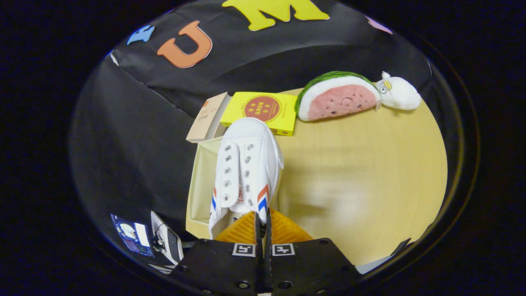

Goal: Open the storage box then place both shoes into the box .Put the left shoe in first, then the right shoe, with the right side of both shoes facing outward in a uniform manner.

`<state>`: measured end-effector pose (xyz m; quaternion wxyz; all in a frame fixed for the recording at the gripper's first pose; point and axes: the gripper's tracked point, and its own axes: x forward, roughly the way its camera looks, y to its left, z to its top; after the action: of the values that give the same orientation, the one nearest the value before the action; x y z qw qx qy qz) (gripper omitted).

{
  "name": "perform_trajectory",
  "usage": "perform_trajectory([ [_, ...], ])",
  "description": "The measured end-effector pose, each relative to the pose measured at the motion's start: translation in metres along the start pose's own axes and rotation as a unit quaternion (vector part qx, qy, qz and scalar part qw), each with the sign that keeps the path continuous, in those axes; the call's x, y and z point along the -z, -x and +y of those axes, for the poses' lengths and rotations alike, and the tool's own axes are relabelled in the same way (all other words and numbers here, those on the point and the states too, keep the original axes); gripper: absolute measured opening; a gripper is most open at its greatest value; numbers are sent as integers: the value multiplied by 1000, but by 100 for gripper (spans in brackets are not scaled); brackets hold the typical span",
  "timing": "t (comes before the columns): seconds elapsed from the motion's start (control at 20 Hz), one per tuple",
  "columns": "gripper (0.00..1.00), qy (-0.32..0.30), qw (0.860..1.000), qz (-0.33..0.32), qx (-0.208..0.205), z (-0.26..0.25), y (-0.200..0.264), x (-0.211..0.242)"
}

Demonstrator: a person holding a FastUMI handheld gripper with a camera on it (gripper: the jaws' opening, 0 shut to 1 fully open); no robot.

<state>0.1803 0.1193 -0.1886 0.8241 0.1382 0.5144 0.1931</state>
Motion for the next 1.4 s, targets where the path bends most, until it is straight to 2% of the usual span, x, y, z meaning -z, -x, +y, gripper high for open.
perform_trajectory([
  [0.3,0,24,998,-27,47,50,-52,-9],
  [0.5,0,32,994,-31,95,47,-82,0],
  [0.8,0,54,990,-52,121,54,-91,5],
  [0.9,11,67,991,-61,100,63,-92,9],
  [1.0,41,83,989,-81,96,67,-86,5],
  [1.05,46,89,987,-87,102,67,-82,6],
  [1.15,63,100,986,-84,103,67,-75,8],
  [1.25,88,108,984,-92,111,65,-62,14],
  [1.4,90,121,978,-116,128,60,-39,20],
])
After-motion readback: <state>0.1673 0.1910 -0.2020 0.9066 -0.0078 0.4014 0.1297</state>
